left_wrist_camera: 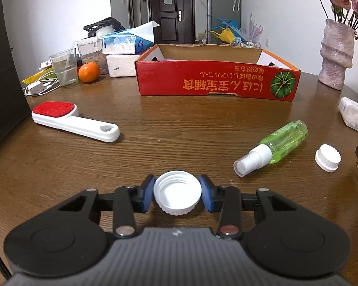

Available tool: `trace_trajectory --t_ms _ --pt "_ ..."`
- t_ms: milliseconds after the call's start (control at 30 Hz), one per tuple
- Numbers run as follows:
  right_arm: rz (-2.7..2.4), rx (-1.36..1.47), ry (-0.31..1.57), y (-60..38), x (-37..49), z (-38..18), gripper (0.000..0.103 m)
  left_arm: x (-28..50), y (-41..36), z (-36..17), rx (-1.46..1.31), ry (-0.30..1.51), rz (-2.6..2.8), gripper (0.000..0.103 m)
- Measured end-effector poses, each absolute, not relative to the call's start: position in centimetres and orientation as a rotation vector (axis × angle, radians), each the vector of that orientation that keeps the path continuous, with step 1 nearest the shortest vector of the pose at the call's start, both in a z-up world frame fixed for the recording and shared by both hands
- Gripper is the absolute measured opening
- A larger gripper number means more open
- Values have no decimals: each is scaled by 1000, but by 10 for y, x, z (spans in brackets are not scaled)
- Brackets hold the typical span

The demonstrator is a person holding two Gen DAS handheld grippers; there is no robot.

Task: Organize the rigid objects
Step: 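Carry the white cap in the left tool and plug adapter in the right tool over the box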

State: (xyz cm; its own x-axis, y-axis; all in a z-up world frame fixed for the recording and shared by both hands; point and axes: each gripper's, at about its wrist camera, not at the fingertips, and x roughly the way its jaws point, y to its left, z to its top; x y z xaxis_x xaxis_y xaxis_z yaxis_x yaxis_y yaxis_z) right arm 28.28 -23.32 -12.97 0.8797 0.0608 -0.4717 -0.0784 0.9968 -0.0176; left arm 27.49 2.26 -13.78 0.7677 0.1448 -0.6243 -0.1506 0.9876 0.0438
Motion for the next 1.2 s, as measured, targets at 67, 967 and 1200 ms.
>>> trace_trajectory --t_ms 67,967,1200 --pt "72 -33 483 -233 281 -129 66 274 24 -137 -12 674 161 41" --pt "100 24 396 -211 261 -106 66 262 30 -103 -68 552 105 41" --pt "117 22 368 -196 269 -91 66 270 31 -87 -78 509 88 41"
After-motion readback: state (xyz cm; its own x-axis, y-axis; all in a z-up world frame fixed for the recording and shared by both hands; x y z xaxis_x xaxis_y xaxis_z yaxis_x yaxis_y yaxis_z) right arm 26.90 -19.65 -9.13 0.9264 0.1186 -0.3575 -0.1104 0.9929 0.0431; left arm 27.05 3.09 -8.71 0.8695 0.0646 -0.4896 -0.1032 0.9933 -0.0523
